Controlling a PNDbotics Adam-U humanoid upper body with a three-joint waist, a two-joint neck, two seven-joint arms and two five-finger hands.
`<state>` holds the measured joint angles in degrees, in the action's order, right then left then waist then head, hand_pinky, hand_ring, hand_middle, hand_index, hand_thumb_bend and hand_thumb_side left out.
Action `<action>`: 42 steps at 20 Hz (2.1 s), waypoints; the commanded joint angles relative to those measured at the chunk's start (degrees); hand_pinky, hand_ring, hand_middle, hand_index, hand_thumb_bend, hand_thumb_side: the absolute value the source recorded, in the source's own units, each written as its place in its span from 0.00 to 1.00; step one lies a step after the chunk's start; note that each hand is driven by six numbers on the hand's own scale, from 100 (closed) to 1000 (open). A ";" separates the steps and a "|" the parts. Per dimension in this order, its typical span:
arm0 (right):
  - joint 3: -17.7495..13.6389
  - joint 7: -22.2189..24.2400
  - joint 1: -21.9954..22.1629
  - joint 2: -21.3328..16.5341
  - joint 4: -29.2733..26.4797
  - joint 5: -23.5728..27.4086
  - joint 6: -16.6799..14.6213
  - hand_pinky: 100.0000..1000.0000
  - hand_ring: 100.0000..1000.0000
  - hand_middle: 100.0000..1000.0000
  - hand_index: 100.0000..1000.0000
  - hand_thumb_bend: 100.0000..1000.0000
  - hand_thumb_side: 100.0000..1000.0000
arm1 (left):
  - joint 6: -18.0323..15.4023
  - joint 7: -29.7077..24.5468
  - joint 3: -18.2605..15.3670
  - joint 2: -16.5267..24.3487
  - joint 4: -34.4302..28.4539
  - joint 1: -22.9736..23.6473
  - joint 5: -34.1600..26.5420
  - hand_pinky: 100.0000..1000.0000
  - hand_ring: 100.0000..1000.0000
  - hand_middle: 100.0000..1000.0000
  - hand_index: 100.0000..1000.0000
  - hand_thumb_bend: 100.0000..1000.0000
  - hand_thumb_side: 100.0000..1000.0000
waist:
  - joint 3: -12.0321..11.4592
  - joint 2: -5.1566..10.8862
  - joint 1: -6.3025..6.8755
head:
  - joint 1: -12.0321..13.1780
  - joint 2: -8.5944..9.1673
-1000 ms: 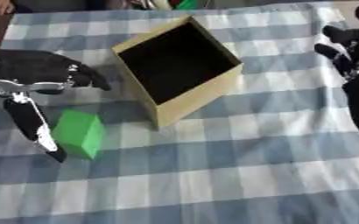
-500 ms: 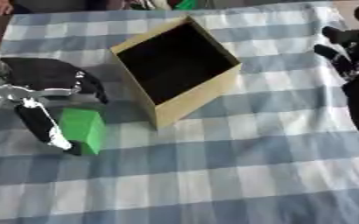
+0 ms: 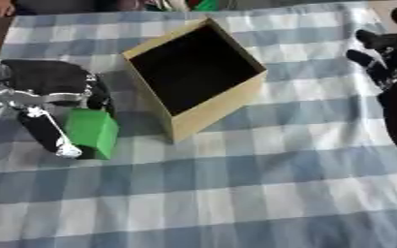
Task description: Pick up objects on the table and place them in the box.
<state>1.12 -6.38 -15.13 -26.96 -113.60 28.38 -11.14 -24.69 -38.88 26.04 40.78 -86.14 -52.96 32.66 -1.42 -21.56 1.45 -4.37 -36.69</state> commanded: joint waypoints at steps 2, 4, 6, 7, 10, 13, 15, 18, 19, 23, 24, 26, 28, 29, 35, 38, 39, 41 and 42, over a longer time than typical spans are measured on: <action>-0.19 -0.02 -0.60 -0.65 -0.99 -0.08 0.05 0.80 0.86 0.55 0.89 0.00 0.96 | -10.47 -13.09 -4.79 1.37 -3.60 -2.29 -2.84 0.59 0.50 0.37 0.45 0.00 0.16 | -0.08 0.28 0.53 | -0.08 0.55; -0.29 -0.06 -0.69 -0.74 -0.99 0.01 -0.12 0.80 0.86 0.55 0.89 0.00 0.96 | -9.00 -13.09 -7.12 1.24 -4.35 -3.44 -4.28 0.58 0.49 0.36 0.44 0.00 0.14 | -0.07 0.25 0.55 | -0.02 0.67; -0.38 -0.05 -0.97 -0.99 -0.99 0.21 -0.39 0.80 0.86 0.55 0.89 0.00 0.96 | -7.36 -13.09 -9.61 1.14 -4.52 -4.92 -5.60 0.57 0.49 0.36 0.43 0.00 0.13 | 0.09 0.18 0.59 | 0.16 0.88; -0.40 0.00 -1.21 -1.19 -0.99 0.37 -0.57 0.80 0.86 0.55 0.89 0.00 0.98 | -6.55 -13.09 -10.84 1.00 -4.33 -5.67 -5.98 0.57 0.49 0.36 0.43 0.00 0.13 | 0.25 0.12 0.64 | 0.38 0.99; -0.47 0.29 -2.06 -1.95 -0.99 1.07 -1.26 0.80 0.86 0.56 0.89 0.00 0.96 | -4.11 -13.09 -13.26 0.25 -3.73 -7.62 -5.99 0.56 0.49 0.36 0.42 0.00 0.13 | 0.86 -0.09 0.85 | 1.16 1.24; -0.52 0.65 -2.76 -2.49 -0.99 1.75 -1.72 0.80 0.86 0.56 0.89 0.00 0.96 | -2.14 -13.09 -14.57 -1.18 -3.86 -9.24 -5.66 0.56 0.49 0.36 0.42 0.00 0.13 | 1.57 -0.42 1.02 | 1.45 1.36; -0.49 0.86 -3.10 -2.57 -0.99 2.09 -1.80 0.80 0.86 0.56 0.89 0.00 0.96 | -1.49 -13.05 -15.32 -2.19 -3.96 -10.40 -5.39 0.55 0.49 0.35 0.40 0.00 0.15 | 1.97 -0.65 1.09 | 1.64 1.39; -0.39 1.13 -3.49 -2.39 -0.99 2.30 -1.71 0.80 0.86 0.56 0.89 0.00 0.96 | -0.85 -11.77 -17.51 -4.55 -4.25 -12.97 -3.39 0.53 0.48 0.34 0.37 0.00 0.15 | 2.58 -1.04 1.05 | 2.07 1.72; -0.37 1.19 -3.64 -2.31 -0.99 2.36 -1.70 0.80 0.86 0.56 0.89 0.00 0.96 | -0.63 -11.02 -18.17 -5.28 -4.29 -13.66 -2.57 0.53 0.47 0.34 0.37 0.00 0.15 | 2.81 -1.13 1.01 | 2.25 1.86; -0.30 1.42 -4.47 -1.91 -0.99 2.95 -1.71 0.80 0.86 0.56 0.89 0.00 0.96 | 0.11 -7.72 -20.02 -9.19 -3.17 -15.89 0.78 0.51 0.45 0.31 0.34 0.00 0.16 | 4.05 -1.33 0.74 | 3.30 2.27; -0.32 1.46 -4.76 -1.81 -0.99 3.21 -1.75 0.79 0.86 0.56 0.89 0.00 0.96 | 0.08 -6.91 -19.96 -10.14 -2.72 -16.11 1.59 0.51 0.45 0.31 0.34 0.00 0.16 | 4.36 -1.32 0.65 | 3.69 2.38; -0.31 1.60 -5.22 -1.59 -0.99 3.76 -1.70 0.79 0.86 0.56 0.89 0.00 0.96 | 0.00 -5.24 -19.63 -11.78 -1.65 -16.57 3.26 0.50 0.44 0.31 0.34 0.00 0.16 | 4.74 -1.30 0.49 | 3.77 2.13; -0.17 1.81 -5.51 -1.19 -0.99 4.15 -1.35 0.80 0.86 0.56 0.89 0.00 0.96 | 0.22 -3.57 -19.46 -13.36 -0.42 -16.90 4.94 0.49 0.43 0.30 0.34 0.00 0.16 | 5.00 -1.30 0.38 | 3.53 1.90; -0.11 1.91 -5.60 -1.02 -0.99 4.28 -1.15 0.80 0.86 0.56 0.89 0.00 0.96 | 0.44 -2.73 -19.35 -14.02 0.29 -16.99 5.77 0.49 0.43 0.30 0.34 0.00 0.16 | 5.10 -1.29 0.38 | 3.49 1.90; 0.29 2.40 -5.93 -0.35 -0.99 4.63 -0.31 0.80 0.86 0.56 0.89 0.00 0.96 | 2.62 2.32 -18.33 -17.37 4.91 -17.73 10.83 0.49 0.44 0.31 0.34 0.00 0.17 | 5.97 -1.36 0.42 | 4.26 2.39; 0.47 2.49 -6.24 0.03 -0.99 4.76 0.08 0.80 0.86 0.56 0.89 0.00 0.96 | 2.98 4.86 -16.97 -18.49 6.81 -17.63 13.36 0.49 0.44 0.31 0.34 0.00 0.17 | 6.43 -1.42 0.63 | 4.66 2.78; 0.46 2.47 -6.27 0.08 -0.99 4.80 0.15 0.80 0.86 0.56 0.89 0.00 0.96 | 3.00 5.69 -16.48 -18.74 7.43 -17.48 14.19 0.49 0.44 0.31 0.34 0.00 0.17 | 6.49 -1.43 0.65 | 4.63 2.81; 0.43 2.45 -6.23 0.09 -0.99 4.79 0.18 0.80 0.86 0.56 0.89 0.00 0.96 | 2.86 7.37 -15.37 -19.10 8.84 -16.95 15.87 0.49 0.45 0.32 0.35 0.00 0.16 | 6.52 -1.45 0.70 | 4.44 2.81; 0.43 2.44 -6.20 0.13 -0.99 4.78 0.21 0.80 0.86 0.56 0.89 0.00 0.96 | 2.79 8.18 -14.91 -19.41 9.70 -16.65 16.71 0.49 0.45 0.32 0.36 0.00 0.16 | 6.55 -1.45 0.70 | 4.34 2.82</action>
<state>1.80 -3.99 -20.70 -26.37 -113.60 32.81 -11.04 -21.88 -31.87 10.77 21.13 -76.68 -68.75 48.32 5.02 -23.38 1.92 0.03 -34.42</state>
